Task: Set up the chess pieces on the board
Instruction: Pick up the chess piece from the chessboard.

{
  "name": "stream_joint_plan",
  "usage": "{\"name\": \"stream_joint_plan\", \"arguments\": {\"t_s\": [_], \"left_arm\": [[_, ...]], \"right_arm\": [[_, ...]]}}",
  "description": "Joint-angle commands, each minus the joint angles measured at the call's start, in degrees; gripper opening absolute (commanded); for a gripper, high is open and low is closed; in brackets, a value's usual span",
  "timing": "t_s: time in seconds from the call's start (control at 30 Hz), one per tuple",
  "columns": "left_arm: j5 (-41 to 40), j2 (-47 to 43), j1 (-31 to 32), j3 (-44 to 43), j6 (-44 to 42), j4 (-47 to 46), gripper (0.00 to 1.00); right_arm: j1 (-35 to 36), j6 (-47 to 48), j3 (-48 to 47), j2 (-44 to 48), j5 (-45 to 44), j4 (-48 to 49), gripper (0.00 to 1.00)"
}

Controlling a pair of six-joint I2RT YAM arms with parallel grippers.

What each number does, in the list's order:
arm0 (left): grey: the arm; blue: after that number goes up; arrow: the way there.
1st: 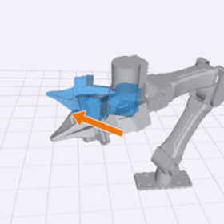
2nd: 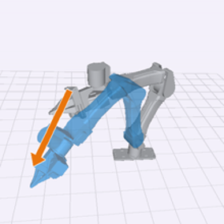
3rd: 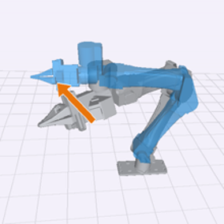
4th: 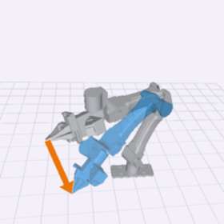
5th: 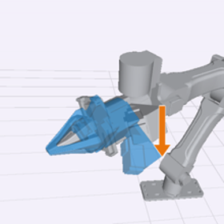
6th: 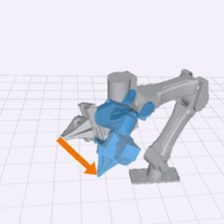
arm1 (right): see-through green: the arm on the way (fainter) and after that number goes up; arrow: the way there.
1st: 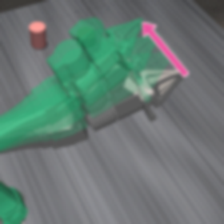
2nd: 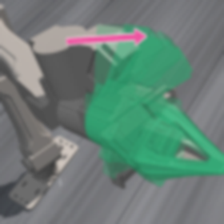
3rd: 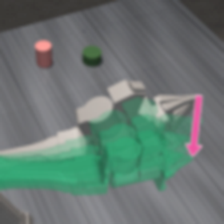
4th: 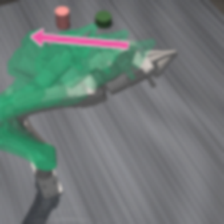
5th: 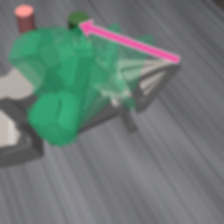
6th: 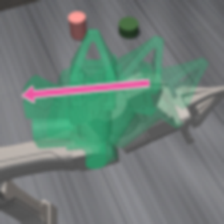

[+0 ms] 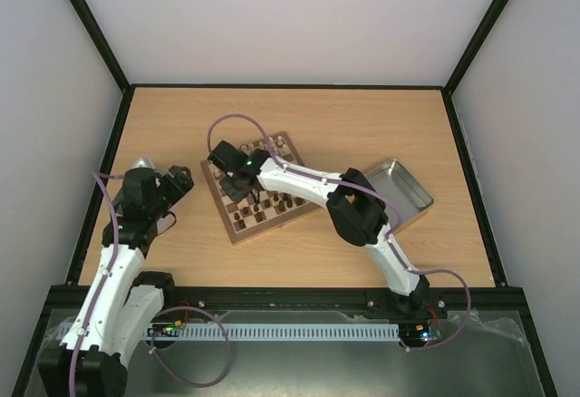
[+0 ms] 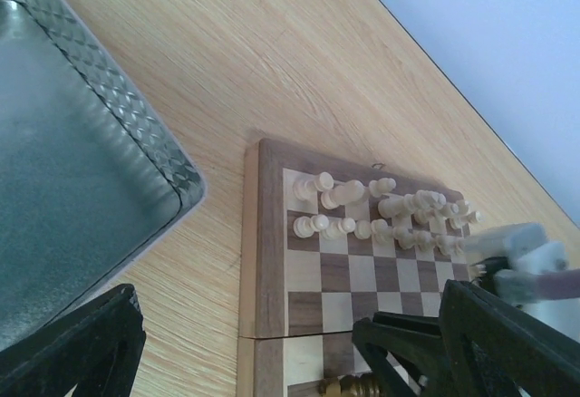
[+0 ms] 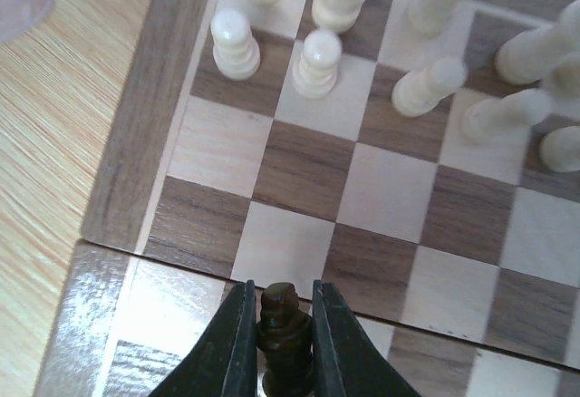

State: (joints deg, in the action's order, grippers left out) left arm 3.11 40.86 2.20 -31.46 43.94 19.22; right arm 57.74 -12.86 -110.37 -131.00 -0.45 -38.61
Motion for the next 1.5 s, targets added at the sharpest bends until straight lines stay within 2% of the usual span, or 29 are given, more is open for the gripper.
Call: {"name": "stream_joint_plan", "arguments": {"t_s": [0.0, 0.4, 0.6, 0.7, 0.87, 1.13, 1.33, 1.47], "left_arm": [[4.26, -0.26, -0.35, 2.47, 0.49, -2.94, 0.9], [15.82, 2.48, -0.35, 8.66, 2.29, -11.25, 0.84], [22.83, 3.53, 0.35, 13.16, 5.12, -19.13, 0.73], [25.34, 6.1, 1.39, 14.47, 8.28, -22.42, 0.71], [29.18, 10.93, 2.01, 14.59, 17.99, -28.03, 0.71], [30.94, 8.37, 2.11, 15.88, 38.6, -39.99, 0.8], [33.58, 9.49, 2.43, 19.23, 57.72, -52.55, 0.78], [33.63, 9.84, 2.79, 19.77, 66.62, -58.61, 0.76]], "right_arm": [[0.19, -1.06, 2.73, 6.6, -1.61, 4.49, 0.11], [0.25, -5.13, 13.28, 13.74, -1.68, 16.14, 0.11], [-0.2, -9.62, 17.85, 16.71, -1.31, 21.82, 0.11], [-0.71, -12.58, 21.22, 18.64, 0.74, 26.07, 0.1], [-2.35, -16.98, 27.0, 22.15, 5.71, 33.93, 0.1], [-2.73, -19.74, 30.44, 28.09, 11.98, 39.89, 0.1], [-2.72, -21.27, 31.89, 32.14, 15.69, 43.77, 0.1], [-2.75, -21.75, 31.89, 33.23, 18.13, 44.94, 0.1]]}}
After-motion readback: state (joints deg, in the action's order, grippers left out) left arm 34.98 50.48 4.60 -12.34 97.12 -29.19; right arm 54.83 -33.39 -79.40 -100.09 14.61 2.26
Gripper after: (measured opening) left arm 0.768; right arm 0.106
